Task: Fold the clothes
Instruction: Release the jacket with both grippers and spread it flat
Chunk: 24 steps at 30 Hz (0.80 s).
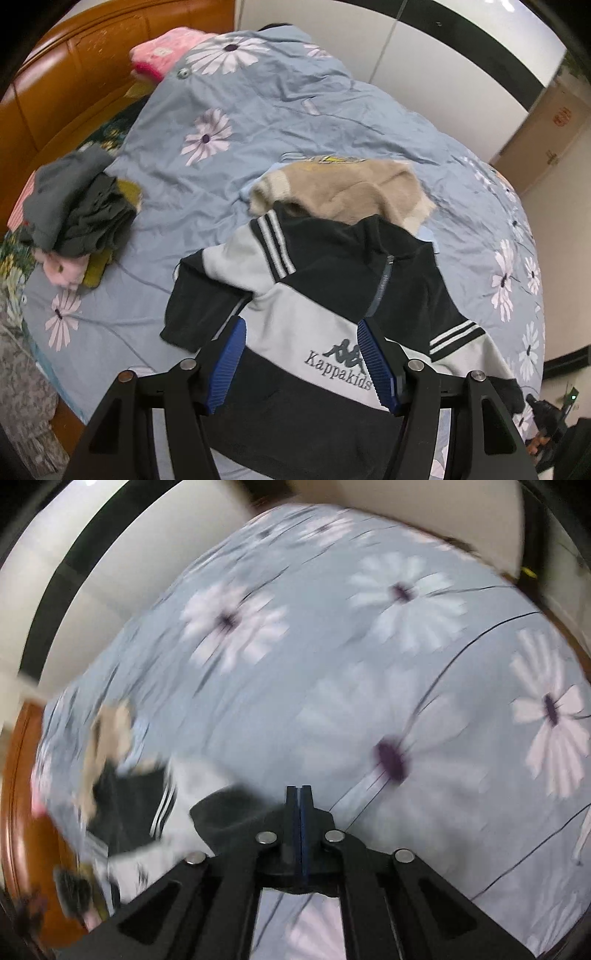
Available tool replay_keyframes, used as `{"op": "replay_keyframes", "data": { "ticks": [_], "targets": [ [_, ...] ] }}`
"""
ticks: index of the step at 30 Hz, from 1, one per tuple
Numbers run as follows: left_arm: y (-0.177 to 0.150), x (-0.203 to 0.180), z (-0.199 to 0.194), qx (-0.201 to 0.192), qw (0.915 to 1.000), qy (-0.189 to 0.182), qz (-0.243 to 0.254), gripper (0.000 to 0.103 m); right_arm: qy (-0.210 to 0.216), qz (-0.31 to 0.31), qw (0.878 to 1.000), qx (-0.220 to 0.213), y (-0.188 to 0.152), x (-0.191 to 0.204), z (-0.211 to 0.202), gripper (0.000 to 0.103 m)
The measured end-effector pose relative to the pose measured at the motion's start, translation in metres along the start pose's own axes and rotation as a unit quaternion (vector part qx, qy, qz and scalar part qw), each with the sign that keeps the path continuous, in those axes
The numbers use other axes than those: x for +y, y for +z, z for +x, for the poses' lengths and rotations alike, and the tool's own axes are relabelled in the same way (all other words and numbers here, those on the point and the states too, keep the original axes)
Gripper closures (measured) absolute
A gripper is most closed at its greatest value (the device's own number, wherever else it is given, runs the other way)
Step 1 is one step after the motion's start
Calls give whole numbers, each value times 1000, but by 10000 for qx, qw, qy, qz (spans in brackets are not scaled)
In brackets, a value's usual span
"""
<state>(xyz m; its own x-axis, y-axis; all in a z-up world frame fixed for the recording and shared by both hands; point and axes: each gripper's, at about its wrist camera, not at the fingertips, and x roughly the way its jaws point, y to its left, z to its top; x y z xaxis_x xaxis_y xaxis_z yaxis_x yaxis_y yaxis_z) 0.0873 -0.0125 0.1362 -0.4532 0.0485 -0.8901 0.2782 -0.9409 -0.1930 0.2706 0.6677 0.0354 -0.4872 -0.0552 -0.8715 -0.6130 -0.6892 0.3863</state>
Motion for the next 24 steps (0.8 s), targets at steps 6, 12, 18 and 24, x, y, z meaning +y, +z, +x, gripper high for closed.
{"op": "replay_keyframes", "data": {
  "ticks": [6, 12, 18, 24],
  "targets": [
    [-8, 37, 8, 139, 9987, 260, -421, 36, -353, 511, 9981, 19, 16, -37, 9, 103],
    [-21, 94, 33, 327, 9918, 387, -1176, 36, -265, -60, 9996, 14, -7, 0, -4, 103],
    [-40, 167, 95, 644, 9694, 408, -2333, 36, -44, -714, 9970, 311, -62, 80, -13, 90],
    [-52, 235, 175, 1073, 9306, 280, -3489, 36, 8, -975, 9923, 763, -128, 164, 2, 80]
  ]
}}
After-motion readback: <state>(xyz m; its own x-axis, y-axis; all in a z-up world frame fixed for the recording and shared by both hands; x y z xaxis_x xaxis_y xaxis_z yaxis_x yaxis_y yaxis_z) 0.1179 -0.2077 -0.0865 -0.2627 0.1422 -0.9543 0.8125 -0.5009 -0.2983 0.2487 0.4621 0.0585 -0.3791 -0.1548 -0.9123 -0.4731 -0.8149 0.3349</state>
